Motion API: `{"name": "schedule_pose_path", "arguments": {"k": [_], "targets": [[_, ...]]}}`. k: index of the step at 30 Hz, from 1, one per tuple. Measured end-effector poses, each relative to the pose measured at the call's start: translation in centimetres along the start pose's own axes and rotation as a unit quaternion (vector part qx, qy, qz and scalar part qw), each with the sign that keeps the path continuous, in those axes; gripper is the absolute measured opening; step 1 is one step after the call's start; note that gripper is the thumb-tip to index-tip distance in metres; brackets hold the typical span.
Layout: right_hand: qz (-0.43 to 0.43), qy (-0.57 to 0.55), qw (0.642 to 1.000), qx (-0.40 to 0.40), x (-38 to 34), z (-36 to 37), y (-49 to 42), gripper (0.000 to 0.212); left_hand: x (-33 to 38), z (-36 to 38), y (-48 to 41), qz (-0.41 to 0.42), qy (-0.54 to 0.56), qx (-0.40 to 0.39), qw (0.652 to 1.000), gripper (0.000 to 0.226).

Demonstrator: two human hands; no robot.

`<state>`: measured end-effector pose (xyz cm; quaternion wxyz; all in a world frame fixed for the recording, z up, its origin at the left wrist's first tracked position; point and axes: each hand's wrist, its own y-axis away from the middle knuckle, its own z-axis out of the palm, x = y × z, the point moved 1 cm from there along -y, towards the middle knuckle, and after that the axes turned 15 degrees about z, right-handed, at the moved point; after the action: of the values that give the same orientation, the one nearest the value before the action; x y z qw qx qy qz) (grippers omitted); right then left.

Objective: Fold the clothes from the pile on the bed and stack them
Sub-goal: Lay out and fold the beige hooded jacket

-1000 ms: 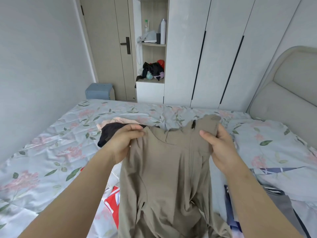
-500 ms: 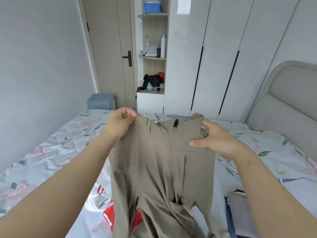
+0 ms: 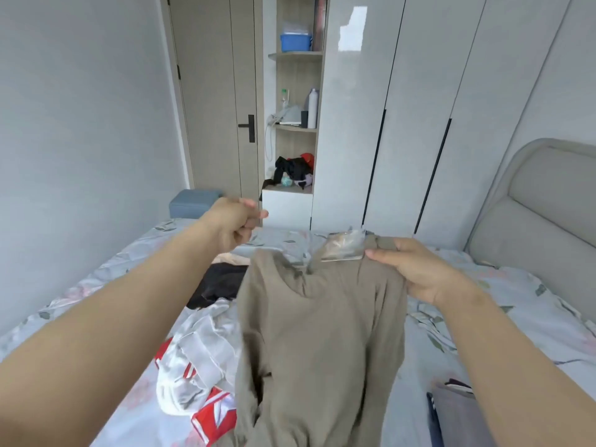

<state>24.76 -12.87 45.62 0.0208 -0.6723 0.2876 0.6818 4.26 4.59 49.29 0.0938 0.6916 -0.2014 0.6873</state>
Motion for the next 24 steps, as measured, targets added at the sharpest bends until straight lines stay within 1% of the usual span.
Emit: {"name": "schedule_pose_path", "arguments": {"k": [1, 2, 4, 5, 7, 9, 12, 14, 17, 19, 20, 22, 24], "targets": [[-0.007, -0.044, 0.999, 0.012, 0.2, -0.1, -0.1, 0.011, 0.4, -0.2, 0.0, 0.009, -0.006, -0.002, 1.0, 0.025], [-0.015, -0.08, 0.996, 0.023, 0.2, -0.1, -0.2, 0.008, 0.5, -0.1, 0.0, 0.02, -0.041, -0.014, 0.999, 0.021], [-0.029, -0.108, 0.993, 0.03, 0.1, 0.2, -0.2, 0.009, -0.1, 0.5, 1.1, 0.018, -0.128, -0.079, 0.989, 0.007], [-0.035, -0.111, 0.993, 0.026, -0.1, 0.5, -0.2, 0.01, -1.2, 0.9, 1.7, -0.003, -0.154, -0.122, 0.981, 0.017], [-0.046, -0.117, 0.992, 0.006, -0.7, 1.1, 0.1, 0.007, -3.8, 1.9, 2.7, -0.054, -0.168, -0.189, 0.966, 0.035], [-0.055, -0.125, 0.99, -0.012, -1.3, 1.6, 0.3, 0.009, -5.7, 3.1, 3.8, -0.069, -0.168, -0.224, 0.957, 0.041], [-0.083, -0.135, 0.987, -0.03, -2.1, 1.9, 1.0, 0.012, -7.8, 4.6, 4.7, -0.075, -0.139, -0.246, 0.956, 0.054], [-0.104, -0.143, 0.983, -0.046, -2.5, 1.9, 1.5, 0.015, -9.1, 5.3, 4.8, -0.072, -0.078, -0.247, 0.963, 0.066], [-0.123, -0.168, 0.976, -0.072, -3.0, 1.5, 2.2, 0.018, -10.6, 5.4, 4.3, -0.06, 0.008, -0.222, 0.973, 0.08], [-0.131, -0.174, 0.972, -0.086, -3.2, 1.2, 2.4, 0.021, -11.2, 5.4, 4.6, -0.078, 0.034, -0.246, 0.965, 0.077], [-0.131, -0.172, 0.972, -0.089, -3.3, 1.1, 2.4, 0.022, -11.7, 5.5, 4.9, -0.1, 0.045, -0.272, 0.956, 0.071], [-0.119, -0.159, 0.977, -0.079, -3.1, 0.9, 2.1, 0.023, -12.7, 5.6, 5.7, -0.141, 0.064, -0.327, 0.932, 0.049], [-0.096, -0.126, 0.986, -0.059, -2.7, 0.5, 1.7, 0.022, -12.9, 5.4, 5.8, -0.141, 0.077, -0.335, 0.929, 0.031]]}}
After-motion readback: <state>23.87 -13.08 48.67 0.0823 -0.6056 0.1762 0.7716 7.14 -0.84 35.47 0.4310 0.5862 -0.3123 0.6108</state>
